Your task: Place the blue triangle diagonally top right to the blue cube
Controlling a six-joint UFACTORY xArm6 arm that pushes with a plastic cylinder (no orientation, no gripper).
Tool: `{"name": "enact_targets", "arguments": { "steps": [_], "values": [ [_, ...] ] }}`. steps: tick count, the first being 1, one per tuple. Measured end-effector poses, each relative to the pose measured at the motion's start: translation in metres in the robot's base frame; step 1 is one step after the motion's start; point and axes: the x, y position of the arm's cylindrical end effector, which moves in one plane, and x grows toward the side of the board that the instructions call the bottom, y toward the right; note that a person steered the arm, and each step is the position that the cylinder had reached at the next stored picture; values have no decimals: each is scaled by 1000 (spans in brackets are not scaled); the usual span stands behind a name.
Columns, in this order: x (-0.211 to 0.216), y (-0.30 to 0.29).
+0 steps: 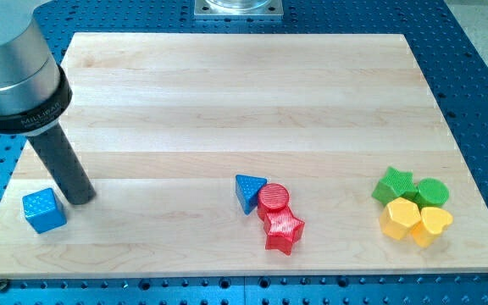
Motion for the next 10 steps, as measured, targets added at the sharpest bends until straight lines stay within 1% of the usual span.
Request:
{"name": "enact_targets", "arguments": {
  "steps": [1,2,3,4,5,6,7,8,9,10],
  "values": [
    [-36,21],
    [-54,105],
    [-60,185],
    [-35,188],
    [-22,232],
    [7,262],
    [27,202],
    [12,133],
    [6,208],
    [-17,212]
  ]
}}
